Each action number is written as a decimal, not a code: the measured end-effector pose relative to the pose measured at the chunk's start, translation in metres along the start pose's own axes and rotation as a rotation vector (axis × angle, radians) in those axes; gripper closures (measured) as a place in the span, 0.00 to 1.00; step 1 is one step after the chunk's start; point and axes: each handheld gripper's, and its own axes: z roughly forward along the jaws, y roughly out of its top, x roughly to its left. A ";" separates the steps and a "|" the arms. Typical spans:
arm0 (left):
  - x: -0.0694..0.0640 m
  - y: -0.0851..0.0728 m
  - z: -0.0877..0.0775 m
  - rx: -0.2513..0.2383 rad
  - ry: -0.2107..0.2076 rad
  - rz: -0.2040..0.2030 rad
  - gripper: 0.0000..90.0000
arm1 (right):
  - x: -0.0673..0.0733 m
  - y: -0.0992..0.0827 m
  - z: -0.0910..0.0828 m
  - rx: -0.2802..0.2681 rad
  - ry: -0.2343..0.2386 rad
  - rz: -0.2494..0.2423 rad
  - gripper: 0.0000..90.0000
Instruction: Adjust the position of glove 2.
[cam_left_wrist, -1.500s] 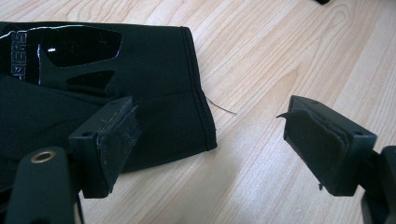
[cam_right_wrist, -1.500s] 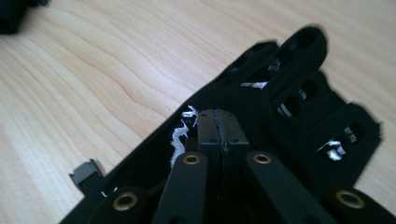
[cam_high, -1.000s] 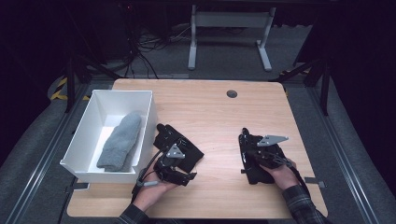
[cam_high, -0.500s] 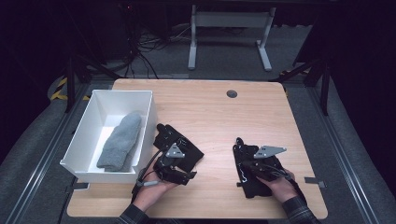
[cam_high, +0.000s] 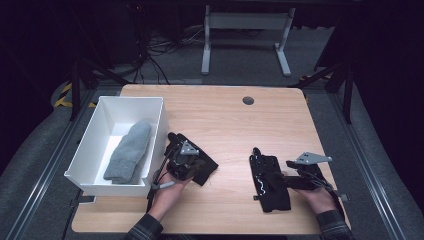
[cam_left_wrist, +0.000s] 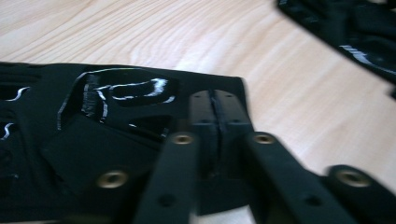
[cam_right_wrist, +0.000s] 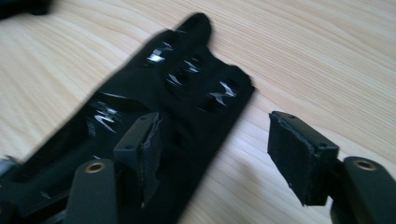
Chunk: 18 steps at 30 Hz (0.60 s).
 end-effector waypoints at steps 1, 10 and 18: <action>0.003 0.006 0.004 0.007 0.033 -0.009 1.00 | -0.005 -0.003 -0.002 0.000 -0.012 0.013 0.38; 0.019 0.016 0.031 0.039 0.069 -0.037 1.00 | -0.011 -0.008 0.002 0.018 -0.029 0.018 0.36; 0.014 0.015 0.043 0.073 0.014 0.001 1.00 | -0.013 -0.006 -0.001 -0.007 -0.032 0.017 0.36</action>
